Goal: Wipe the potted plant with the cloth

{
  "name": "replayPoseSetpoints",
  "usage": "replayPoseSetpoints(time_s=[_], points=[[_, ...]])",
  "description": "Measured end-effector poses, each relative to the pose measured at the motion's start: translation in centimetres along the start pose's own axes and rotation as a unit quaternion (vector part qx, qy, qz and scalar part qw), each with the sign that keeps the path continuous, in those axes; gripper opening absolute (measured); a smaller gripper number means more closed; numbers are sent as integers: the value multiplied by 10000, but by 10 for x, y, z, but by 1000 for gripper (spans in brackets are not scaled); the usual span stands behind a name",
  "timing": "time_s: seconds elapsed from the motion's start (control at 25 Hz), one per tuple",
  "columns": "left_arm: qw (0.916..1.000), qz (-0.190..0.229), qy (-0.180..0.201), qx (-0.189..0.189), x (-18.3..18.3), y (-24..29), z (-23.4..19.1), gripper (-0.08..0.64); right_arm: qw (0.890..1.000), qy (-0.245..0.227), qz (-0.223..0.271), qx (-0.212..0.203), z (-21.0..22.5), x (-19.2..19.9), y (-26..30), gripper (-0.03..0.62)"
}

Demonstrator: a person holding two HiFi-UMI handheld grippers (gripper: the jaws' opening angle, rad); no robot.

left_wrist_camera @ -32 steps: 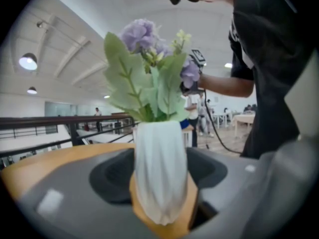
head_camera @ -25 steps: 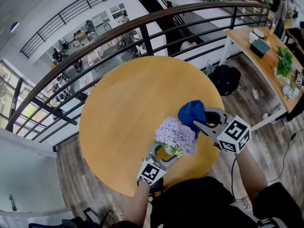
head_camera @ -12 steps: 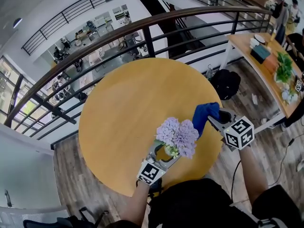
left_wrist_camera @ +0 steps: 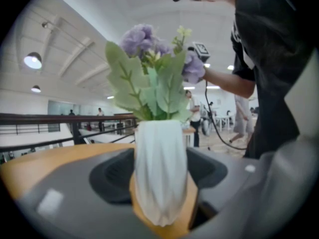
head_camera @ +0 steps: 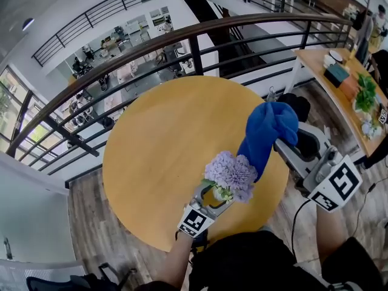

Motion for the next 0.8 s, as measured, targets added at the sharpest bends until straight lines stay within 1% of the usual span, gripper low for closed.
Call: replayPoseSetpoints(time_s=[0.08, 0.16, 0.2, 0.28, 0.36, 0.4, 0.44, 0.56, 0.68, 0.8], points=[[10000, 5, -6, 0, 0, 0, -1, 324, 9979, -366, 314, -423, -25, -28, 17, 120], [10000, 4, -11, 12, 0, 0, -1, 324, 9916, -943, 339, -819, -49, -38, 33, 120], [10000, 2, -14, 16, 0, 0, -1, 324, 9865, -1295, 183, -982, -60, -34, 39, 120], [10000, 9, -25, 16, 0, 1, 1, 324, 9718, -1931, -434, -1284, -78, -10, 42, 120], [10000, 22, -36, 8, 0, 0, 2, 324, 9557, -2287, -988, -1568, -90, 18, 42, 120], [10000, 34, -45, 2, 0, -1, 2, 324, 9519, -2322, -1154, -1633, -91, 29, 42, 120], [10000, 48, -54, -7, 0, -1, 1, 324, 9519, -2273, -1264, -1622, -89, 39, 41, 120], [9999, 71, -71, -21, 0, -2, 0, 324, 9639, -1861, -1391, -1302, -68, 61, 35, 120], [9999, 83, -75, -15, 0, -4, 0, 324, 9752, -1327, -1520, -908, -46, 76, 24, 120], [9999, 93, -99, -7, 1, -3, 0, 324, 9769, -1027, -1775, -598, -30, 92, 10, 120]])
Point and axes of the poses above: the fingertips, and each gripper's own axes: y forward along the fingers, z to its right, x out of its underside, the point moved 6 cm from there along -y, backward along the fingers, and after that the axes turned 11 degrees about z, right-handed, at the moved point
